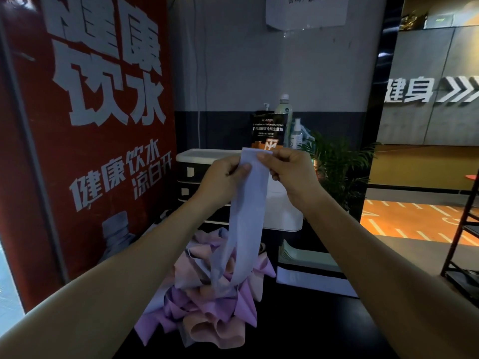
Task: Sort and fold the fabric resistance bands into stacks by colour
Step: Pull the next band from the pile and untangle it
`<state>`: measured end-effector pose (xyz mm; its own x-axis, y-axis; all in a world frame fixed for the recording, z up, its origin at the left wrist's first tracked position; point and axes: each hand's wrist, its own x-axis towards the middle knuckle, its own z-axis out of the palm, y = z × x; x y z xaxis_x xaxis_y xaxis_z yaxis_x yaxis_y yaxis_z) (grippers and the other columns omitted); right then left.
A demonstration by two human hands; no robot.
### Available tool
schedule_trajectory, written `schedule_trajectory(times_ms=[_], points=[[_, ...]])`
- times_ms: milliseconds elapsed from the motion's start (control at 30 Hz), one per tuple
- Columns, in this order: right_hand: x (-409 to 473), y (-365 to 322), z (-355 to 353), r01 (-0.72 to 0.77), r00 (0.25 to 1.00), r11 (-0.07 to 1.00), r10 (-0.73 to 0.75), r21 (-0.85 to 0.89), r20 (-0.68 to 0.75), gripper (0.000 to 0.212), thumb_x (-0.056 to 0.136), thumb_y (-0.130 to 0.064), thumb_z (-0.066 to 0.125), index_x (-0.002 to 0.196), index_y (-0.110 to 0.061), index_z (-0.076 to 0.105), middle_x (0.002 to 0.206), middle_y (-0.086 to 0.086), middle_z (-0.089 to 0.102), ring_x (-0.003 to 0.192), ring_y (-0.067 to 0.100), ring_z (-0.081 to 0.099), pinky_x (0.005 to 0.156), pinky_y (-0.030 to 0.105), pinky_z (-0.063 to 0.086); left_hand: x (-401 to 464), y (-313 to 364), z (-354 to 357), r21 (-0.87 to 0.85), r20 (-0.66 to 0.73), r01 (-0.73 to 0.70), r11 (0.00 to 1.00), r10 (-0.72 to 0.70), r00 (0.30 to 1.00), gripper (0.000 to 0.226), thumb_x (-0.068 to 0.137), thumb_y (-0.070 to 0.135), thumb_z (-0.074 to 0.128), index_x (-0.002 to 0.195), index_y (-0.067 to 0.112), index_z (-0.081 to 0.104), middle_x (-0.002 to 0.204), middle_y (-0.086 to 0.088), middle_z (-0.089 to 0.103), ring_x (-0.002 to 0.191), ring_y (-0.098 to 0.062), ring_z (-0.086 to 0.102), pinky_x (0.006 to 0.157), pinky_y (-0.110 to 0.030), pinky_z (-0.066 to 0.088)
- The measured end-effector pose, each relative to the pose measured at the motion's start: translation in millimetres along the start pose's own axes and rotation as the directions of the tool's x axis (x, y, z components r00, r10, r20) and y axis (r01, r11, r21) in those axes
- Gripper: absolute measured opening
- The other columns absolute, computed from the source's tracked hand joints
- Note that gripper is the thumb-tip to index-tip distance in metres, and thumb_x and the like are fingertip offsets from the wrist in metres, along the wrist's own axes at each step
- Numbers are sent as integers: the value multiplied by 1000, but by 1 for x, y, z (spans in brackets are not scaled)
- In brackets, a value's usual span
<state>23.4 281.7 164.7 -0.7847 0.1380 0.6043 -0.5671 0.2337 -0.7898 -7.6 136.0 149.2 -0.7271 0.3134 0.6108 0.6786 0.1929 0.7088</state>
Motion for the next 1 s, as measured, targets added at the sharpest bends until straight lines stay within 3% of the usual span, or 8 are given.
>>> schedule_trajectory(times_ms=[200,333,500,633,700,867,933,1000], points=[[2,-3,-13,-151,989,980,149,133,24,30,95,-33,50,76,-15,65,76,3,61,72,13,55,74,29,46,22,24,12,-430,-6,207,879,-232,973,22,100,14,38,103,16,59,97,-4,64,92,-20,59,93,-39,45],[-8,22,-13,-267,939,964,256,14,230,33,97,-35,45,102,-10,67,104,10,68,99,21,62,93,36,47,27,28,19,-681,23,271,680,-349,937,21,99,16,40,90,12,59,69,0,62,65,-13,56,62,-25,52],[-23,47,-10,-328,845,944,311,-38,435,31,93,-28,54,94,2,63,81,16,57,76,18,51,75,26,41,28,20,8,-704,91,312,638,-355,930,36,100,27,30,67,15,39,39,8,38,38,-4,36,52,-18,34],[-30,60,-14,-466,791,884,401,29,462,15,90,-15,59,87,0,57,81,11,58,76,18,54,74,27,47,21,8,-4,-749,88,353,561,-443,892,58,59,64,72,62,16,39,42,3,39,38,-9,40,53,-23,43],[-31,64,-19,-459,793,888,425,-31,436,16,88,-15,62,82,-1,57,75,8,58,70,15,54,65,22,47,14,-5,-7,-736,38,355,576,-488,872,53,56,52,83,59,14,45,45,2,38,38,-9,40,61,-26,46],[-39,71,-28,-367,759,893,449,-260,471,19,84,-11,68,69,-8,57,57,0,50,48,4,44,51,15,37,-3,-28,-4,-671,-12,442,595,-605,796,34,101,15,38,71,11,54,59,-3,42,58,-17,37,72,-31,47],[-45,77,-30,-340,733,881,468,-329,493,16,83,-10,70,70,-9,60,65,0,58,60,7,51,62,17,42,-10,-35,-4,-637,2,453,624,-586,810,46,102,18,30,74,12,65,67,-5,59,69,-20,48,64,-28,49],[-51,86,-34,-358,732,877,477,-321,486,15,82,-9,70,70,-9,61,75,5,59,72,14,53,72,23,43,-16,-36,-2,-544,27,515,663,-599,800,36,103,21,30,105,9,64,101,-13,64,92,-28,56,76,-34,49]])
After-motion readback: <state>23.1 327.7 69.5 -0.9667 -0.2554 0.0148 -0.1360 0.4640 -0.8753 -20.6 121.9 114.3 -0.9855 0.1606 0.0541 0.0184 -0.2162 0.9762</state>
